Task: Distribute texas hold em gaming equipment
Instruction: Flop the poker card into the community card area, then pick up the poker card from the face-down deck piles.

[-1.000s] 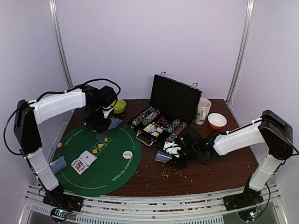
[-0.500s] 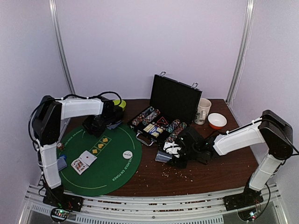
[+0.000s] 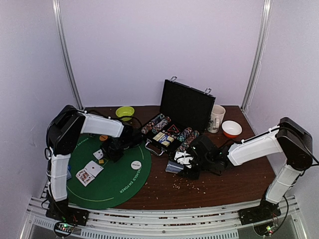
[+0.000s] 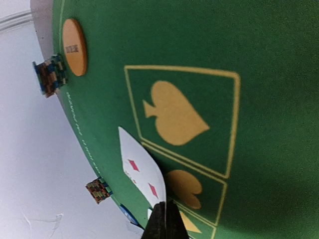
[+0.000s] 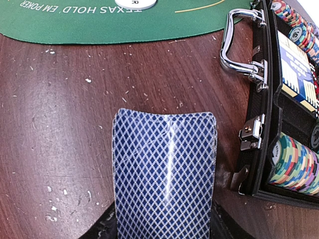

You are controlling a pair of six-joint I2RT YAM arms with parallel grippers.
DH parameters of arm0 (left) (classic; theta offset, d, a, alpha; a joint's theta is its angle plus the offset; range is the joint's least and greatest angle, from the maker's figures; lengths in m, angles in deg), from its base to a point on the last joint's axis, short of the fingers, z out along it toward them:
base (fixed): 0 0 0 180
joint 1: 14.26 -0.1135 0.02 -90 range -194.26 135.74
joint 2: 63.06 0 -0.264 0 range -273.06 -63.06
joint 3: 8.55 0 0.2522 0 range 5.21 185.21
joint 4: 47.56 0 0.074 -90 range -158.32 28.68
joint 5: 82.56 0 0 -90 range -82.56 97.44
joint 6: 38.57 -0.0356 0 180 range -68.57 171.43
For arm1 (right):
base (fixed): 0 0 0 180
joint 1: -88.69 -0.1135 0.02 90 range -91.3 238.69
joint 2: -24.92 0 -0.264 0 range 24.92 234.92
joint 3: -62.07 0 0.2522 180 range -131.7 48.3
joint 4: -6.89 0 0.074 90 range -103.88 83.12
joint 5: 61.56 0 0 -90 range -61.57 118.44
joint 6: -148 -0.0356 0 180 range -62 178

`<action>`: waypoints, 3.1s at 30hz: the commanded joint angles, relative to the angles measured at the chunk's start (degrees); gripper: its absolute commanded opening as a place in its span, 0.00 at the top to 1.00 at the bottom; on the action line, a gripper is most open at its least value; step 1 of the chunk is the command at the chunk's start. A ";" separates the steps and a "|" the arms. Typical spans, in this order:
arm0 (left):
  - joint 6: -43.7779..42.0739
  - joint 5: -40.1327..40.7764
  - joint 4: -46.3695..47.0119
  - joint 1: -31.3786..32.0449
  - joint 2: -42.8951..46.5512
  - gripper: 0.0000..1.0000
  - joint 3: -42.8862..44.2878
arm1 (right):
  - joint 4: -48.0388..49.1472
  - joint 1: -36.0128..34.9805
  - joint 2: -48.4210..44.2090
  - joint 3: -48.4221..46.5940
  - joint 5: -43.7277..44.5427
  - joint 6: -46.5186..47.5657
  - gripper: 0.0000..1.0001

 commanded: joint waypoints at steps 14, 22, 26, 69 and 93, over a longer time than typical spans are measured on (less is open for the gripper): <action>1.93 -12.72 -2.60 0.41 -1.78 1.00 -0.30 | -0.43 0.29 0.14 -1.58 -0.29 -0.46 0.47; 2.90 -18.99 -2.85 0.46 -1.41 1.00 1.70 | -0.60 0.33 0.15 -1.67 -0.22 -0.37 0.47; 3.12 -19.26 -3.56 0.42 -1.71 1.00 1.70 | -0.56 0.30 0.22 -1.64 -0.18 -0.35 0.47; 8.04 -82.66 64.64 6.17 8.49 0.26 -9.75 | 0.98 0.37 -0.91 -0.86 -1.40 -0.34 0.47; 3.41 -70.09 49.13 7.98 0.92 0.75 -1.77 | 1.70 0.38 -1.25 -0.57 -1.32 -0.59 0.47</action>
